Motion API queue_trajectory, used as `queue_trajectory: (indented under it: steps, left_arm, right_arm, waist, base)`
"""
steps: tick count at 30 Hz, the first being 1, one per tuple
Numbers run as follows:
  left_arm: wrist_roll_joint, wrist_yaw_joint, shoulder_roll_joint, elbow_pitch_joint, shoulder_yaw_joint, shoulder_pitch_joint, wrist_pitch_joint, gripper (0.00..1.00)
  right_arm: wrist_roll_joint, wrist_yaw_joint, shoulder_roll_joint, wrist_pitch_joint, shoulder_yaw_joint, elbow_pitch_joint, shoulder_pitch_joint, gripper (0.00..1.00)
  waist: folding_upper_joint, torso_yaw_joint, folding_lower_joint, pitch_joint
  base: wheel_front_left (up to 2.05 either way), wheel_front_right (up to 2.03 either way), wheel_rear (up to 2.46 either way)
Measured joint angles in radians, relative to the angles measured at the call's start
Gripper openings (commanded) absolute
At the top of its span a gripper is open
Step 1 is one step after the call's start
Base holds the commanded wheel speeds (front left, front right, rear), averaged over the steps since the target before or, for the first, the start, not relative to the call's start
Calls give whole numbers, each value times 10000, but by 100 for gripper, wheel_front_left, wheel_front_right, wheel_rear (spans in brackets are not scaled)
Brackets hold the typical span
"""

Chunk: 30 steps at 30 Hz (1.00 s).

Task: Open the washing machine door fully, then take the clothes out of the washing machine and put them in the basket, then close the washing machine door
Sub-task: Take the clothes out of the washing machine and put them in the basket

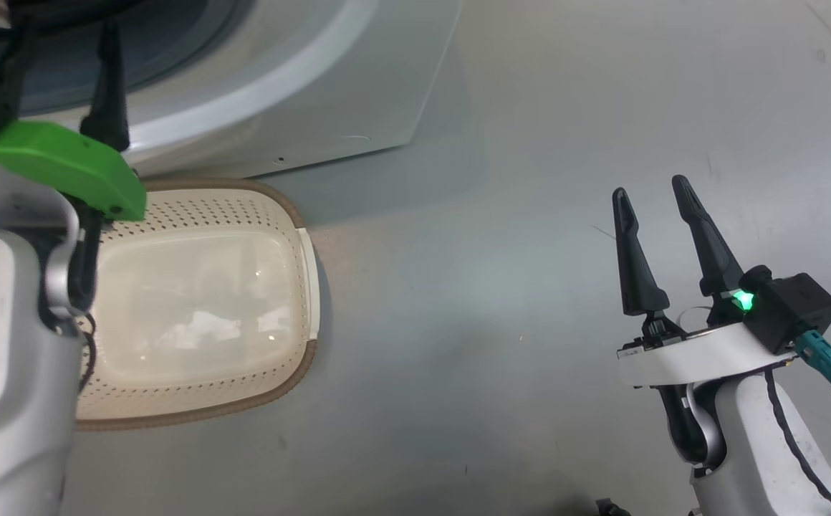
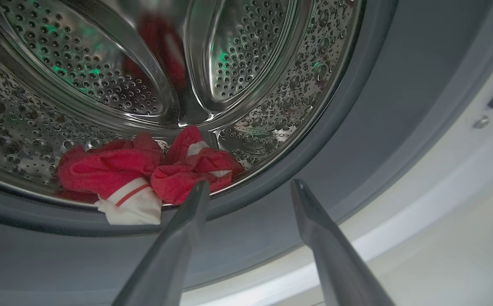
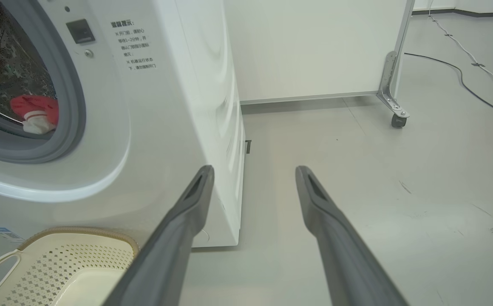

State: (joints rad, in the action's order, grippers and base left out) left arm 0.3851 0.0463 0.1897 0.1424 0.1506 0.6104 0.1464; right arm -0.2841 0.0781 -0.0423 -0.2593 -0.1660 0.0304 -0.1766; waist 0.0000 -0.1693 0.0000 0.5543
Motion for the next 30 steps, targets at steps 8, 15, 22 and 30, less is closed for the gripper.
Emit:
queue_trajectory:
  steps: [8,15,22,30]
  left_arm:
    - [-192,-79,928,347,-416,1593,888,100]
    - [-355,-132,1682,869,-665,2629,1894,100]
    - [-261,-255,2266,1204,-966,3768,2871,100]
    - [-244,-341,2731,1925,-986,4483,3900,100]
  right_arm:
    - [-522,2,-2,0,-493,-23,-527,100]
    - [-1032,0,-8,0,-882,27,-774,100]
    - [-1337,-6,-4,0,-1158,38,-966,100]
    - [-1453,-15,0,0,-1329,94,-1218,100]
  waist:
    - [0,-590,1,854]
    - [0,-1176,1,1393]
    - [0,-1667,1,1855]
    - [0,-2035,0,2209]
  base:
    - [0,0,0]
    - [0,0,0]
    - [0,0,0]
    - [0,0,0]
